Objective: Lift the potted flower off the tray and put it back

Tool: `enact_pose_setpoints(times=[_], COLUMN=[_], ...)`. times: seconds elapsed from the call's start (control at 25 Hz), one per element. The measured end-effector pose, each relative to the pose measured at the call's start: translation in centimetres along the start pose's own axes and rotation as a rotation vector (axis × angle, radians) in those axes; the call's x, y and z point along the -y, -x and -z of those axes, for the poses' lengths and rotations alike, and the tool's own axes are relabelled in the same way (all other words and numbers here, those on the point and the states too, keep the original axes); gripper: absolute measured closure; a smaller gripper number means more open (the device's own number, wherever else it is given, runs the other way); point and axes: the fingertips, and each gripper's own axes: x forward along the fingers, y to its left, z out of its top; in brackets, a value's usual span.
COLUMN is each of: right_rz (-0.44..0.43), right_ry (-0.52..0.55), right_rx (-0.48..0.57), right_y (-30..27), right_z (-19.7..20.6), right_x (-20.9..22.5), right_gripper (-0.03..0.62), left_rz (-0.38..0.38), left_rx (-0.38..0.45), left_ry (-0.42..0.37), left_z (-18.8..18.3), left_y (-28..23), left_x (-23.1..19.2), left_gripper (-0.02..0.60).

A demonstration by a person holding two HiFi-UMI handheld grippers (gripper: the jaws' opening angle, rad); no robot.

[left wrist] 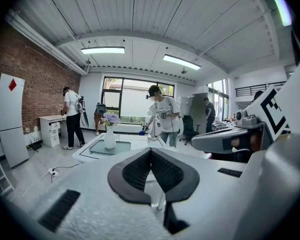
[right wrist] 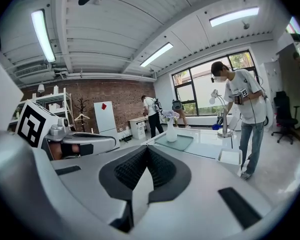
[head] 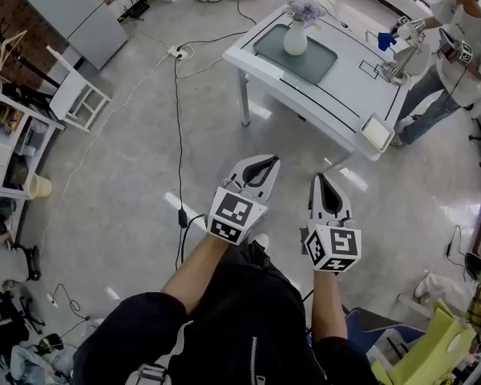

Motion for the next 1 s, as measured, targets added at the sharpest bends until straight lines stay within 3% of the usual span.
enact_pose_setpoints(times=[0.48,1.0], right_rz=[-0.006,0.01], right_ry=[0.025,0.023], right_rx=[-0.037,-0.094], right_y=[-6.8,-21.7], right_z=[-0.6,-3.2], right_x=[1.7,5.8], right_gripper=[0.588,0.588], left_rz=[-0.008,0.022], left_rx=[0.012,-0.025], left_ry=[0.027,0.046], left_z=[-0.4,-1.7], left_y=[-5.6,-16.9], left_x=[-5.5,-16.1], left_gripper=[0.575,0.575])
